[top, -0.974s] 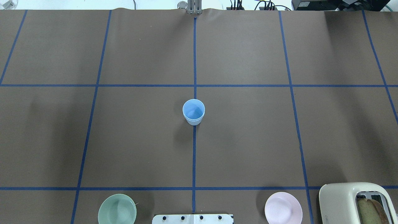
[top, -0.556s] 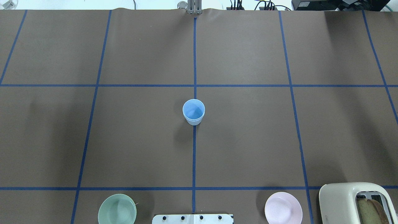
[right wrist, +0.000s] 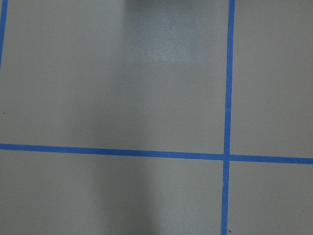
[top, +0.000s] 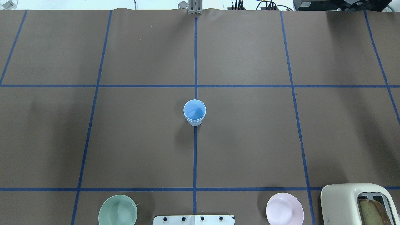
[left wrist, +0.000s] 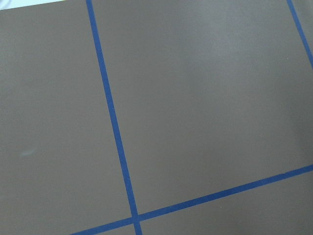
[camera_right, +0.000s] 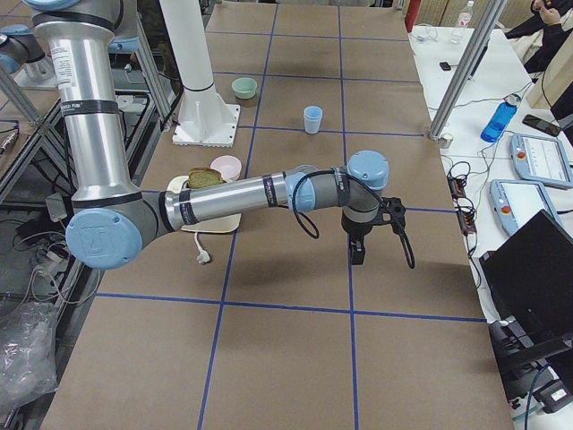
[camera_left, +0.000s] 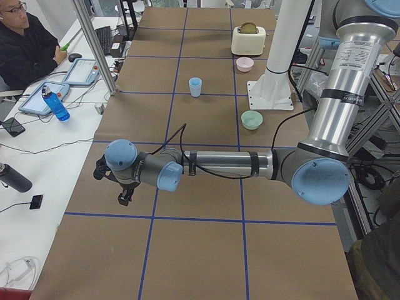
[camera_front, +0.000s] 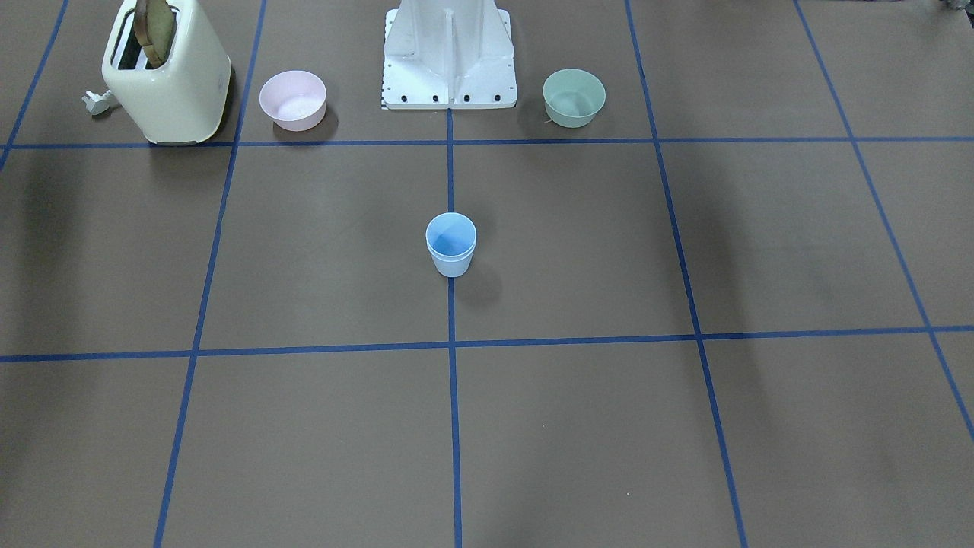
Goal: Stack blue cups with both arms
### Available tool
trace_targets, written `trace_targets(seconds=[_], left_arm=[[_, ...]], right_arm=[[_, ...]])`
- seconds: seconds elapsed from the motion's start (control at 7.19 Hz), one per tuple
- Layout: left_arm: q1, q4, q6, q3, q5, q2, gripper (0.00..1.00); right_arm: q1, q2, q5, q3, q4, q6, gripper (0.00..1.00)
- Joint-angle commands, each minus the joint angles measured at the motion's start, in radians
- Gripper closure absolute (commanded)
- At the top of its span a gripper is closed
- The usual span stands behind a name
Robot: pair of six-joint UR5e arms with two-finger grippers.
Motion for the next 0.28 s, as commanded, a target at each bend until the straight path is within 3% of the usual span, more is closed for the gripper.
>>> trace_targets(seconds=[0.0,0.14], left_arm=[[0.000,0.002,-0.001,-0.003,0.000,0.001,0.02],[0.000,0.002,-0.001,-0.003,0.000,0.000,0.02]], right_arm=[[0.000,0.003,0.000,-0.012,0.002,0.000,0.00],[0.000,0.003,0.000,-0.012,0.000,0.000,0.00]])
